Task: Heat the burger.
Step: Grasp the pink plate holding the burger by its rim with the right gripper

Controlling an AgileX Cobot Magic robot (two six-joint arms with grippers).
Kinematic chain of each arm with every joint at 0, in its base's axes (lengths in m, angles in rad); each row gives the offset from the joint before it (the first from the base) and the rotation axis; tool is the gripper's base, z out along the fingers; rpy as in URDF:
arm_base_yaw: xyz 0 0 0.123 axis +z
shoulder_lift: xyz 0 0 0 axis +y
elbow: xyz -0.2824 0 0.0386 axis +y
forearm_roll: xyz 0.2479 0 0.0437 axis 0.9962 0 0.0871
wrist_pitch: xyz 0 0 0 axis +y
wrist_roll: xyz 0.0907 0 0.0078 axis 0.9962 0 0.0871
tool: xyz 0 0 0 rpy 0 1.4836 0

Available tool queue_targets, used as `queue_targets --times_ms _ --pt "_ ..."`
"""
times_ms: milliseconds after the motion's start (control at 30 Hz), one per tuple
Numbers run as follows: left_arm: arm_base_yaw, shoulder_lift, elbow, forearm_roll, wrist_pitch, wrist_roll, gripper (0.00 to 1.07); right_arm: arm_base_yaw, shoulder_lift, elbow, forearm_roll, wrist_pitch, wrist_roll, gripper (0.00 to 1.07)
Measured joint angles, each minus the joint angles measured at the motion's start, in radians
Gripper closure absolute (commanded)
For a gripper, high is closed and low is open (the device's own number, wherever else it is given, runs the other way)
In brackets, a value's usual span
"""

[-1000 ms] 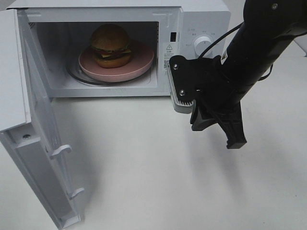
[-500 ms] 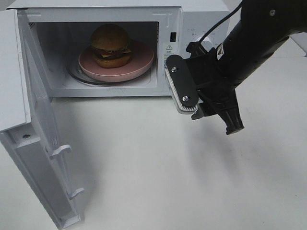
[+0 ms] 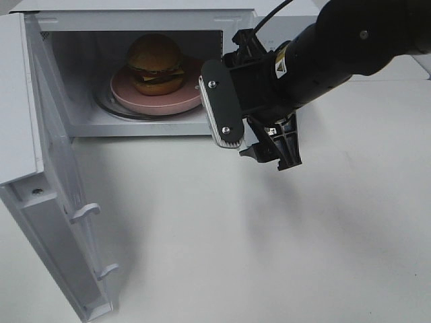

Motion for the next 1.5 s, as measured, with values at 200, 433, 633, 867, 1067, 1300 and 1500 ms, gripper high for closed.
queue_targets --times_ms 200,433,633,867,1067,1300,1500 --pt "0.0 0.0 0.0 0.0 0.0 0.0 0.13 0.029 0.035 -0.072 -0.062 -0.006 0.076 0.22" --pt "0.0 0.0 0.0 0.0 0.0 0.0 0.13 0.06 0.105 -0.144 -0.088 -0.009 0.097 0.22" --pt "0.0 0.0 0.0 0.0 0.0 0.0 0.13 0.063 0.192 -0.23 -0.091 -0.009 0.105 0.23" --pt "0.0 0.0 0.0 0.0 0.0 0.0 0.13 0.063 0.269 -0.299 -0.095 -0.011 0.106 0.24" --pt "0.0 0.0 0.0 0.0 0.0 0.0 0.13 0.063 0.371 -0.392 -0.097 -0.011 0.114 0.25" --pt "0.0 0.0 0.0 0.0 0.0 0.0 0.13 0.041 0.477 -0.502 -0.097 0.001 0.123 0.26" --pt "0.0 0.0 0.0 0.0 0.0 0.0 0.13 0.017 0.555 -0.589 -0.1 0.043 0.131 0.28"
